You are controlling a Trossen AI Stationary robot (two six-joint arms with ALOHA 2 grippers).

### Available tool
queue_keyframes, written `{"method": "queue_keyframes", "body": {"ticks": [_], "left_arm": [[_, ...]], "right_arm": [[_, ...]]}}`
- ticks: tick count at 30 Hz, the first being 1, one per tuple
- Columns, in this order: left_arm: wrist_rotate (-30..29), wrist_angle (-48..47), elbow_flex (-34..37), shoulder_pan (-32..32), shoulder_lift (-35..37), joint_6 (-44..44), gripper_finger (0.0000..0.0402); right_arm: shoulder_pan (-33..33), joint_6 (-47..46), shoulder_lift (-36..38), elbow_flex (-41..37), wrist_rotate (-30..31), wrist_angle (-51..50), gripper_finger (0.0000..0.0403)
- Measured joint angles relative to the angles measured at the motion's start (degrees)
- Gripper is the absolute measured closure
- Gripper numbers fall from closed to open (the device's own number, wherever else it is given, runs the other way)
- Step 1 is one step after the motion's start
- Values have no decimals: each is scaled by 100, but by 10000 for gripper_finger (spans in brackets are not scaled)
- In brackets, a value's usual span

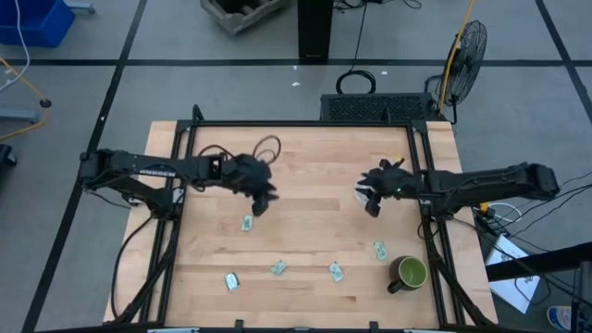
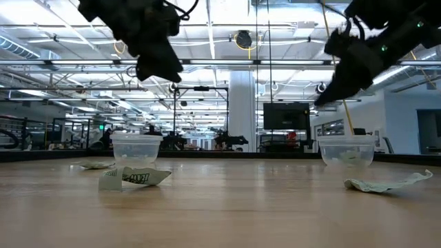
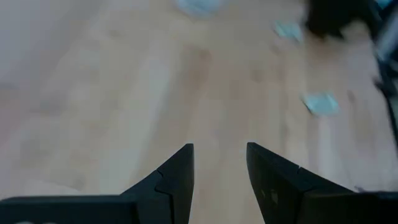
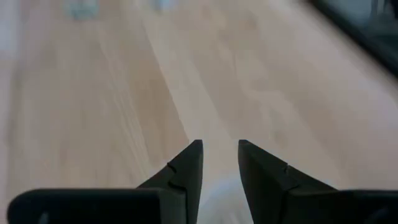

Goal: Pick and place Stevia / Truvia into bins
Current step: Put the stevia packet into the left transparent container

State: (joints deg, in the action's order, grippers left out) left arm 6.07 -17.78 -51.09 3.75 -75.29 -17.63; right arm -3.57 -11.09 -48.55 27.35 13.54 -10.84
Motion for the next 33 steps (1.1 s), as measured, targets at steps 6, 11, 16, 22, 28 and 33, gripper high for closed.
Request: {"method": "queue_keyframes", "body": {"ticks": [6, 11, 16, 22, 28, 33], "left_arm": [[-445, -1020, 0, -850, 0, -628, 250], [-1419, -1967, 30, -1552, -2, -2577, 250], [-1887, -1961, 441, -2076, -2, -4426, 250], [-2402, -1965, 1274, -2346, -7, -5993, 250], [-2364, -802, 2060, -2352, -8, -6024, 250], [-2446, 434, 2457, -2350, -11, -5615, 250]], "right_arm": [[2, 254, 365, 0, -9, 721, 308], [2, 732, 369, 0, -11, 1151, 308], [2, 1080, 355, 2, -13, 1696, 308], [2, 1095, 355, 2, -16, 2044, 308], [2, 1097, 355, 2, -16, 2227, 308], [2, 1097, 355, 2, -16, 2269, 308]]}}
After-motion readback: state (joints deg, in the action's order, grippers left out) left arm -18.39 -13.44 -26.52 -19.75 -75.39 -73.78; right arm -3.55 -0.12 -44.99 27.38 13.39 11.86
